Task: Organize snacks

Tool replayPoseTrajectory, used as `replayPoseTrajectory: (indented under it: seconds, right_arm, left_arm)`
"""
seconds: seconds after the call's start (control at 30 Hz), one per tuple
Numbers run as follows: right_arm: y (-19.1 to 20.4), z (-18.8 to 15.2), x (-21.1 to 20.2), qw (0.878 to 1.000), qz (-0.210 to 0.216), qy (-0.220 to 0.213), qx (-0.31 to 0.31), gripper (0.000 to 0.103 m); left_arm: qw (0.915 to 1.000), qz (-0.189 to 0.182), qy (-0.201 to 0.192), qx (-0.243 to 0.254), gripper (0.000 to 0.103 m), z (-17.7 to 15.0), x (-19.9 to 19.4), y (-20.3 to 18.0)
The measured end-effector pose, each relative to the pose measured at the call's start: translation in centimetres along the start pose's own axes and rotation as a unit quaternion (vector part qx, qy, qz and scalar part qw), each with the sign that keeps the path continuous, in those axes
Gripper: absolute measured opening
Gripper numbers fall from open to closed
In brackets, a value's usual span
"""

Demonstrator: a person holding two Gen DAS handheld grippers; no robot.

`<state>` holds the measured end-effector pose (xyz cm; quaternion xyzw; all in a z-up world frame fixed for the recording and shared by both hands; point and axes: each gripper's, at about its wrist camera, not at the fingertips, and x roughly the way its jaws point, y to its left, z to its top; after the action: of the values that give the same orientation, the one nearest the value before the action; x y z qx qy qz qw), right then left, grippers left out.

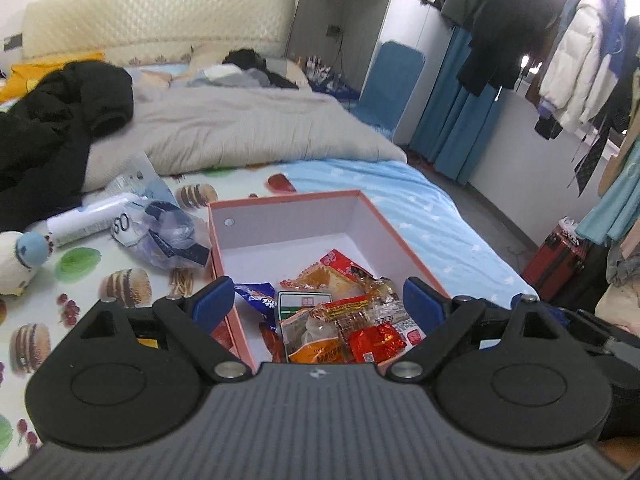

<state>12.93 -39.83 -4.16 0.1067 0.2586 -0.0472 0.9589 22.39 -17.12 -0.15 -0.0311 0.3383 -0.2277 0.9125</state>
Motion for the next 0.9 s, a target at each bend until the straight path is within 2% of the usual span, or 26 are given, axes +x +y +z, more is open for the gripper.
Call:
replayPoseTrajectory:
  seconds: [0.23, 0.4, 0.63, 0.9]
  right_arm:
    - [1.2, -0.3, -5.4, 0.999, 0.007, -0.035, -0.004, 0.063]
    - [1.6, -2.1, -8.5, 0.999, -0.002, -0.042, -0.005, 0.063]
    - [1.5, -4.3, -11.4, 0.999, -0.009, -0.043, -0.008, 0.063]
    - [2.1, -6.2, -12.6, 0.999, -0.002, -0.047, -0.006, 0.063]
  left_arm:
    - [0.9994, -0.017, -0.026, -0.011, 0.094, -2.6, -5.9, -0.7]
    - [0.9993, -0.02, -0.033, -0.003, 0.094, -5.2, -9.1, -1.8]
    - [0.9993, -0.013, -0.033, 0.01, 0.094, -8.2, -11.5, -2.4]
    - [0.9993, 0.009, -0.035, 0.012, 0.102, -9.9, -13.0, -2.2]
